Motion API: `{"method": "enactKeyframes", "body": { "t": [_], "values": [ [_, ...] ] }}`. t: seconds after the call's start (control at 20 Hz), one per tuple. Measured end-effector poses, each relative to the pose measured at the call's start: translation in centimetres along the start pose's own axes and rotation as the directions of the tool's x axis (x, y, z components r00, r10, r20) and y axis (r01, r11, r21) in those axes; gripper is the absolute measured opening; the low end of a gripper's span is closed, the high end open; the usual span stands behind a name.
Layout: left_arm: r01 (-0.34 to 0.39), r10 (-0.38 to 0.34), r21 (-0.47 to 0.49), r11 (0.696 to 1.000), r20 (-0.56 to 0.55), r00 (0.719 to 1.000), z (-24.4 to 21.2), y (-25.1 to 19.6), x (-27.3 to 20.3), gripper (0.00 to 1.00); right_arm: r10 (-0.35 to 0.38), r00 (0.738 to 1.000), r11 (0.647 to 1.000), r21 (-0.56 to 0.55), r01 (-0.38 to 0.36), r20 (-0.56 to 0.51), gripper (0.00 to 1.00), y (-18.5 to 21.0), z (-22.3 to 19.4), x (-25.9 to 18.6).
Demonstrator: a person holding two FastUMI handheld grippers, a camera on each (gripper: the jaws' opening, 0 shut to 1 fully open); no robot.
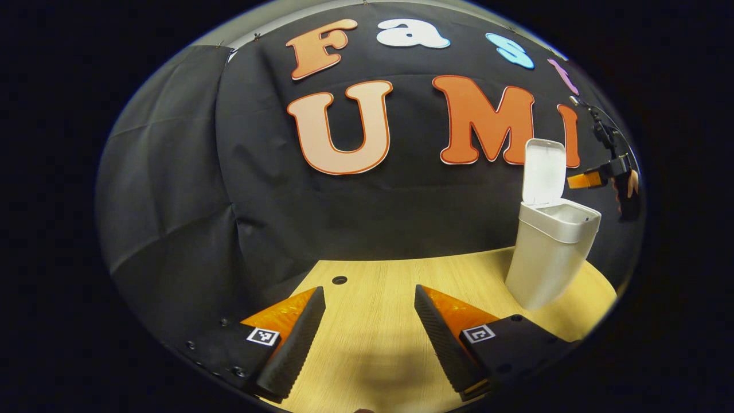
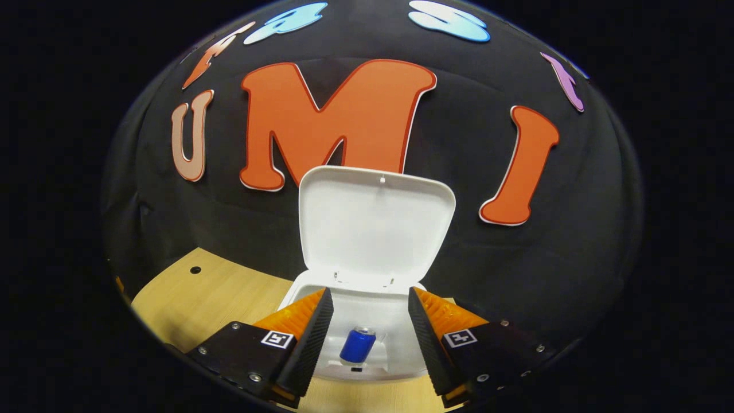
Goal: Press the lid of the desktop garbage bin to open it, pick up the crumpled paper on the desktop and throw it into the bin, then pick up the pop can on the desktop and drop it into the bin, and finally close the garbage bin lid.
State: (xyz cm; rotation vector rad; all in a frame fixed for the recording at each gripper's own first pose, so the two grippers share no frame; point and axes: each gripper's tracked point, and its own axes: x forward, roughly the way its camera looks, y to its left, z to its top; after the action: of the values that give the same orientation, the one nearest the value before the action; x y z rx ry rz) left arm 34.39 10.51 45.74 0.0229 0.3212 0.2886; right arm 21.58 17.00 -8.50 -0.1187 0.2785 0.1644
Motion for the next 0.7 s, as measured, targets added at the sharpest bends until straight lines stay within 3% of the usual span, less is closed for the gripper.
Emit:
{"method": "enactKeyframes", "body": {
  "t": [0.35, 0.4, 0.45, 0.7],
  "values": [
    [-0.036, 0.035, -0.031, 0.999, -0.034, 0.999, -1.2, 1.3, 0.5, 1.00, -0.028, 0.996, 0.999, 0.022, 0.026, 0.085, 0.79, -2.0, 7.6, 1.6],
    [-0.045, 0.043, -0.039, 0.998, -0.040, 0.998, -1.5, 1.6, 0.5, 0.96, -0.024, 0.995, 0.999, 0.032, 0.021, 0.101, 0.78, -2.0, 8.6, 1.8],
    [-0.055, 0.053, -0.044, 0.998, -0.044, 0.998, -1.7, 1.9, 0.6, 1.00, -0.023, 0.993, 0.999, 0.035, 0.019, 0.117, 0.79, -2.2, 9.5, 2.0],
    [-0.097, 0.094, -0.057, 0.994, -0.060, 0.994, -2.5, 3.2, 0.6, 1.00, -0.037, 0.986, 0.997, 0.074, 0.025, 0.163, 0.77, -2.8, 12.5, 3.6]
  ]
}}
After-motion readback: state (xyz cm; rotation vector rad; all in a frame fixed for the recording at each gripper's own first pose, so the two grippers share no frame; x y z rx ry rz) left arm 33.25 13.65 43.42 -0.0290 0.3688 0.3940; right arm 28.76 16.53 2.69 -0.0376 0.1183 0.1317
